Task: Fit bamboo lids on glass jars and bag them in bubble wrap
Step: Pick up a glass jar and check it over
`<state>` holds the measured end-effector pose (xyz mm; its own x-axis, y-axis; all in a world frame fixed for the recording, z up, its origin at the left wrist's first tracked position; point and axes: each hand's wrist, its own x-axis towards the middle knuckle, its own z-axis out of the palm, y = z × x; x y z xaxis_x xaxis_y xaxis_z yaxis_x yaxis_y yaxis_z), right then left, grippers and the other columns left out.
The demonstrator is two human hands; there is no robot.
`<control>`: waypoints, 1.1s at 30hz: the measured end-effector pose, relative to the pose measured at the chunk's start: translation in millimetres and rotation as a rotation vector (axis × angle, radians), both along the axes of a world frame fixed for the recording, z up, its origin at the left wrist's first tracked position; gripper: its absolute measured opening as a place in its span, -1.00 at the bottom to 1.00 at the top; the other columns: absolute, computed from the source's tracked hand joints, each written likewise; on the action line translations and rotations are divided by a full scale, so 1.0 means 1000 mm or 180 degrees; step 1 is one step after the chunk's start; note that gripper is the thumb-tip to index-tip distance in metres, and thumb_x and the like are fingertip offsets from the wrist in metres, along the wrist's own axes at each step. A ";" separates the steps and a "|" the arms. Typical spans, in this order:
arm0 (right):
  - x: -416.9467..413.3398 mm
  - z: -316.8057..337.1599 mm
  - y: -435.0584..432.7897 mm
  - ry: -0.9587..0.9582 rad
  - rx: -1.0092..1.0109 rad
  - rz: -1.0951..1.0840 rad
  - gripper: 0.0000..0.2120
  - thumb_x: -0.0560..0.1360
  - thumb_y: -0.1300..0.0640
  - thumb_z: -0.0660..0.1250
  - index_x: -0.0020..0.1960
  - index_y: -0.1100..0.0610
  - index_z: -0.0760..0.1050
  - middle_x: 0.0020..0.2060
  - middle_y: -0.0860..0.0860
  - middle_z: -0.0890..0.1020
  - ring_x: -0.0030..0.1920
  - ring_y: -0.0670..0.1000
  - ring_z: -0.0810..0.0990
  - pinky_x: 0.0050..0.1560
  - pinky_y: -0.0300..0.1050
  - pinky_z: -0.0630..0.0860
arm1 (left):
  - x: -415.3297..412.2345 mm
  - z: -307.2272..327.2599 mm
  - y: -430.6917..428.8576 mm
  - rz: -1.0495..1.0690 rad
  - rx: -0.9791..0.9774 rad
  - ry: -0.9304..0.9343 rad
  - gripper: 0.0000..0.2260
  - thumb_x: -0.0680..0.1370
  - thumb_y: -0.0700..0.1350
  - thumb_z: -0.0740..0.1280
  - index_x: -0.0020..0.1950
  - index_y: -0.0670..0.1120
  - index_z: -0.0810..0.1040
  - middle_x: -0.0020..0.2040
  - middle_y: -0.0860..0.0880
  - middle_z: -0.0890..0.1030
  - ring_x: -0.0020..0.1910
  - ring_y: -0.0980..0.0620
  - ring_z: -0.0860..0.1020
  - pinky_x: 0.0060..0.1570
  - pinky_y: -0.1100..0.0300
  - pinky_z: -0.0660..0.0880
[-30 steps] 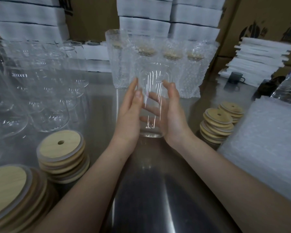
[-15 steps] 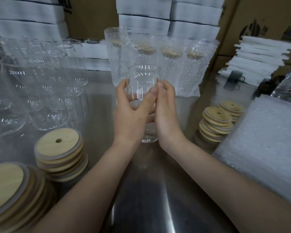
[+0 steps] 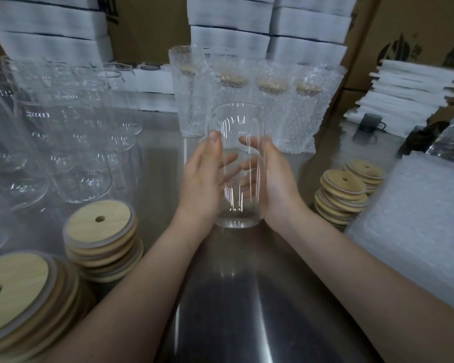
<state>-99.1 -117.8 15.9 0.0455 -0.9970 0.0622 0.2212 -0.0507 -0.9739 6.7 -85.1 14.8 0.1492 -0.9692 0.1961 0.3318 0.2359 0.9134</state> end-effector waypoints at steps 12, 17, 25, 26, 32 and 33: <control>0.001 -0.001 0.004 -0.0728 0.0269 0.1040 -0.52 0.55 -0.34 0.04 0.28 -0.08 0.41 0.21 0.24 0.61 0.18 0.31 0.62 0.20 0.36 0.51 | 0.011 -0.005 -0.008 0.0492 -0.0627 -0.0164 -0.76 0.68 -0.07 0.14 0.23 0.20 0.51 0.36 -0.02 0.53 0.31 0.07 0.51 0.35 -0.03 0.42; 0.004 -0.001 0.005 -0.0241 0.0023 0.0504 -0.49 0.48 -0.35 0.10 0.24 -0.05 0.46 0.03 0.14 0.70 -0.04 0.16 0.68 -0.01 0.16 0.62 | -0.001 0.002 0.000 0.0415 -0.0446 -0.0360 -0.72 0.67 -0.07 0.19 0.39 0.02 0.43 0.20 0.13 0.63 0.13 0.26 0.58 0.16 0.27 0.53; 0.019 -0.004 0.008 0.0283 -0.0496 -0.0123 -0.55 0.61 -0.23 0.12 0.21 0.13 0.42 -0.03 0.07 0.70 -0.06 0.10 0.71 -0.21 -0.09 0.62 | -0.007 -0.001 0.007 0.0876 -0.0226 -0.1022 -0.26 0.33 0.36 0.39 0.44 0.13 0.31 0.05 0.17 0.56 0.00 0.24 0.62 -0.02 0.20 0.61; 0.019 -0.004 0.008 0.0280 -0.0466 -0.0119 -0.54 0.62 -0.23 0.09 0.22 0.15 0.39 0.02 0.14 0.69 -0.03 0.16 0.70 -0.19 -0.04 0.63 | -0.006 -0.001 0.006 0.0925 -0.0183 -0.1007 -0.31 0.33 0.34 0.38 0.40 0.13 0.35 0.01 0.13 0.58 -0.01 0.13 0.65 -0.01 0.05 0.63; 0.011 0.000 0.001 0.0276 -0.0207 -0.0187 -0.44 0.63 -0.28 -0.05 0.28 0.11 0.44 0.08 0.23 0.64 -0.19 0.19 0.61 -0.28 -0.08 0.51 | -0.007 0.001 0.007 0.0732 -0.0192 -0.0700 -0.51 0.40 0.32 0.27 0.23 0.11 0.47 -0.03 0.07 0.65 -0.04 -0.01 0.69 -0.01 -0.11 0.63; 0.008 0.001 0.000 0.0233 -0.0166 -0.0211 -0.48 0.64 -0.26 -0.04 0.24 0.10 0.47 -0.02 0.19 0.65 -0.27 0.11 0.58 -0.33 -0.10 0.50 | -0.007 0.001 0.007 0.0663 -0.0204 -0.0620 -0.50 0.42 0.32 0.26 0.24 0.06 0.50 -0.03 0.04 0.66 -0.06 -0.03 0.69 -0.06 -0.10 0.64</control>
<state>-91.1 -117.6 16.5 -0.0140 -0.9935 0.1129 0.1439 -0.1138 -0.9830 0.0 -78.0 16.1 0.2973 -0.9063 0.3003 0.0901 0.3398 0.9362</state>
